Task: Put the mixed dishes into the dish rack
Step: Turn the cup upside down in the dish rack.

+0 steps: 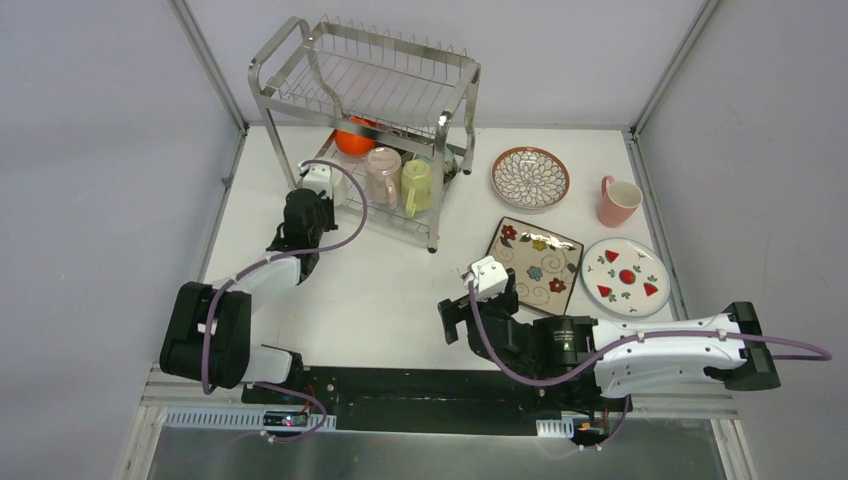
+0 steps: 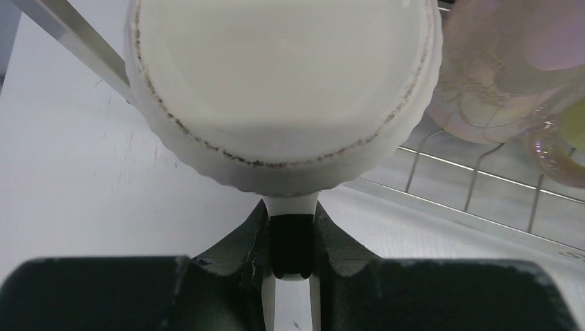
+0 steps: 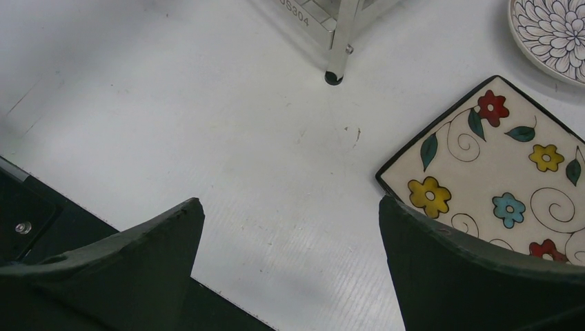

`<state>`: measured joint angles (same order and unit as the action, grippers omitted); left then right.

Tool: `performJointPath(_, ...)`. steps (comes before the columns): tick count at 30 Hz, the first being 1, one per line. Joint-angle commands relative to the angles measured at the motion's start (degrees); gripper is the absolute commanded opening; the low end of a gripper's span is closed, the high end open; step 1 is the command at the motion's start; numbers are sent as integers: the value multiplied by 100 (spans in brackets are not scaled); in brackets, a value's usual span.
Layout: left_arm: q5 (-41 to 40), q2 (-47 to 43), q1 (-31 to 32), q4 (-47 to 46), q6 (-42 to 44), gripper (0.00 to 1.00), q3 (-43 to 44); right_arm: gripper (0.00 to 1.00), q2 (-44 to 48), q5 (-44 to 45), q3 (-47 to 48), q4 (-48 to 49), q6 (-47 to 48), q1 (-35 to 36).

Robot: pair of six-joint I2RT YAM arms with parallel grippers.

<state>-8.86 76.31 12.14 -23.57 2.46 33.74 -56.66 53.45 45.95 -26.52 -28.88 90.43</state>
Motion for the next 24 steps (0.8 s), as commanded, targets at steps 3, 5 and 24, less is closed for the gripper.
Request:
performJointPath(3, 289, 360, -183, -1259, 179, 0, 578, 100, -16, 16, 45, -70, -257, -86)
performJointPath(5, 384, 516, -201, -1332, 197, 0, 663, 100, -41, 11, 57, -97, -258, -94)
performJointPath(24, 1129, 1351, -222, -1701, 183, 0, 1014, 100, -142, -18, 0, -134, -522, -201)
